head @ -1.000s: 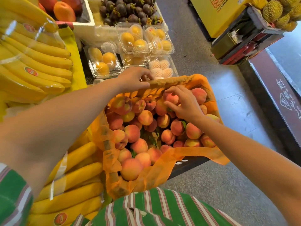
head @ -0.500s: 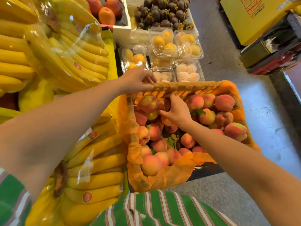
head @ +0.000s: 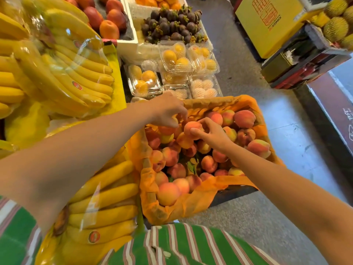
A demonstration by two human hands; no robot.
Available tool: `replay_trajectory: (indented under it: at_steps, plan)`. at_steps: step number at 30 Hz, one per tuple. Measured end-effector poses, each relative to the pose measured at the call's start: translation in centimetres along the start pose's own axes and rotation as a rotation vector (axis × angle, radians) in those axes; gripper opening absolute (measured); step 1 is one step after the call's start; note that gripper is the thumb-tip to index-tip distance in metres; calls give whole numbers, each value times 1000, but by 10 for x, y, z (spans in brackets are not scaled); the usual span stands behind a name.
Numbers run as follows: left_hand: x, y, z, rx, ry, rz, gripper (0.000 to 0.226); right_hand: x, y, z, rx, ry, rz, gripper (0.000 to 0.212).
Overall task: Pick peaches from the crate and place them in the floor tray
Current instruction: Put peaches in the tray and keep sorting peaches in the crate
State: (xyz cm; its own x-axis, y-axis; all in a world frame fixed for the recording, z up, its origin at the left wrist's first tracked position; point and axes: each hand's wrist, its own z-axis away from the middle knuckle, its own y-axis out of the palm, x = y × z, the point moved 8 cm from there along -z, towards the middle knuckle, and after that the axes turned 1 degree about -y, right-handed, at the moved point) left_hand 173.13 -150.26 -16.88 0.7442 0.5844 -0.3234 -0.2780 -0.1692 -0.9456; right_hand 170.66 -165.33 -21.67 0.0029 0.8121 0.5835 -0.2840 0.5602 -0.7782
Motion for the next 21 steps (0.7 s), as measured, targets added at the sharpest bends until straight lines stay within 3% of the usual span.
replay_trajectory:
  at_steps: [6,11,16,21]
  plan:
    - [-17,39,-11,268,26,-422,36,-5,8,11,67,9,-55,41]
    - [-14,64,-12,464,8,-549,35,-13,-3,21,77,-3,-77,42]
    - [-9,55,-16,536,-4,-340,53,-22,-10,30,101,15,-105,42]
    - [-22,46,-29,432,-61,55,67,-28,-18,37,116,32,-152,38]
